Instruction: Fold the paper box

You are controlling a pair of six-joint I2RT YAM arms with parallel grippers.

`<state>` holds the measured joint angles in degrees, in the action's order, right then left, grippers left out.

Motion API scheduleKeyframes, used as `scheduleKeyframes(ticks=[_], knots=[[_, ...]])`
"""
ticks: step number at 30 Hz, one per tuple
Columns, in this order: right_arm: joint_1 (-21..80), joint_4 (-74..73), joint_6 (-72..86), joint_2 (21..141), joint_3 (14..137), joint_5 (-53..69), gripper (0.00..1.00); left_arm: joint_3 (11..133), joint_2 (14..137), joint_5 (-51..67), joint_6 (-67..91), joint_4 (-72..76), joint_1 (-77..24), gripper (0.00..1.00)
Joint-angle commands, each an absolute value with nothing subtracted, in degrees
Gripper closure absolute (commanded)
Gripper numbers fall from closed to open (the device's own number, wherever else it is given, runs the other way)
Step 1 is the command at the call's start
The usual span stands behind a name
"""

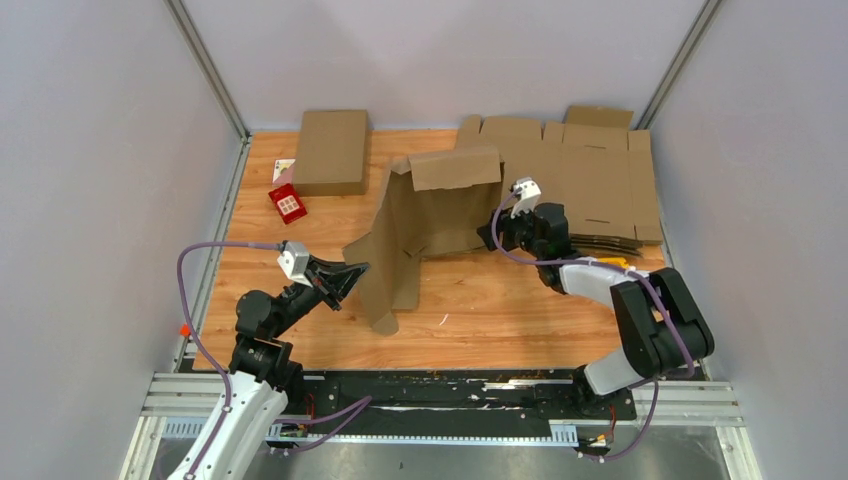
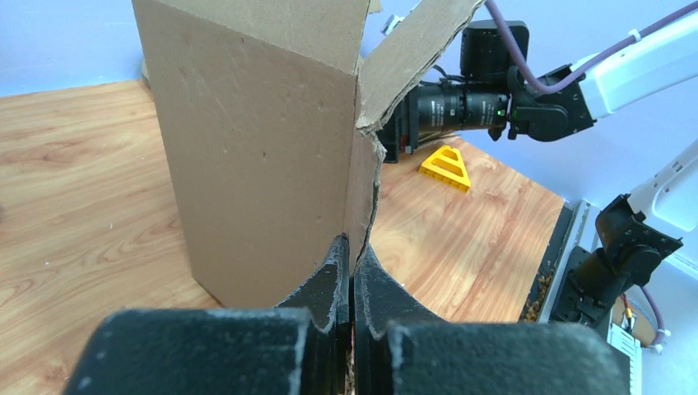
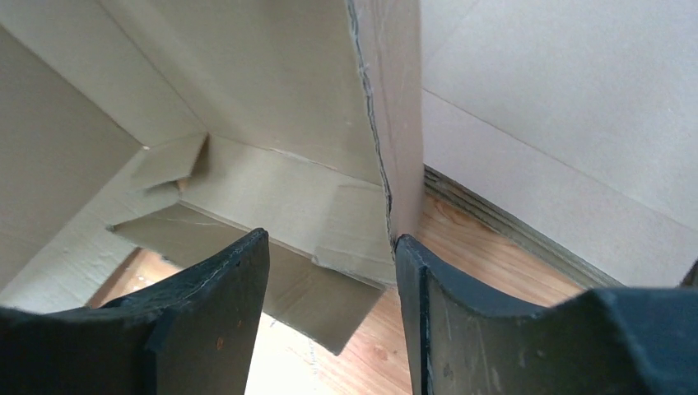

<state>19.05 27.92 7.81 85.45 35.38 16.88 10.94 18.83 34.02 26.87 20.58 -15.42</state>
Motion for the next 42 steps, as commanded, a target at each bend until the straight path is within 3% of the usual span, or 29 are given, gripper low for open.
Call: scheduleKeyframes(ticks=[1,8,11,14,16,17,20,22,26,29,31,33,42], knots=[[19.25,30.95,5.01,88.66,37.05,11.37,0.42,10.62,19.29,34.01,26.76,21.84,-15.73,1.00],[19.22,38.06,4.32,94.20,38.78,9.29,0.45,10.40,19.84,34.01,26.64,22.31,-15.74,1.00],[19.46,40.50,4.39,95.17,38.78,9.60,0.53,10.27,19.82,33.86,26.56,22.49,-15.73,1.00],[19.69,41.64,3.93,94.12,37.79,9.96,0.68,9.84,19.94,33.79,26.64,22.82,-15.73,1.00],[19.73,43.01,3.65,93.43,36.92,10.84,0.91,9.55,20.09,33.90,26.96,23.74,-15.73,1.00],[19.77,43.03,3.62,93.29,36.88,11.50,0.97,9.30,20.23,33.97,27.10,24.14,-15.73,1.00],[20.92,42.26,3.78,92.82,36.02,11.33,1.00,8.97,20.78,34.46,27.52,25.32,-15.73,0.98],[21.97,43.64,3.32,91.97,34.14,9.86,1.00,8.85,21.20,34.72,27.87,26.08,-15.73,0.87],[22.45,44.23,2.05,90.90,32.83,9.75,1.00,9.34,20.85,31.35,27.25,22.49,-15.73,0.49],[22.51,45.11,1.24,89.93,31.88,9.18,1.00,9.47,20.39,27.49,26.73,19.57,-15.73,0.29],[22.52,45.59,0.72,89.62,31.30,8.86,1.00,10.17,20.55,27.06,26.00,18.08,-15.73,0.05],[22.53,45.82,0.54,89.39,31.06,8.96,1.00,10.72,20.52,28.15,25.71,17.80,-15.73,0.00],[22.46,46.58,0.26,89.56,30.72,8.41,1.00,16.68,14.29,29.29,29.93,13.30,-15.73,0.00]])
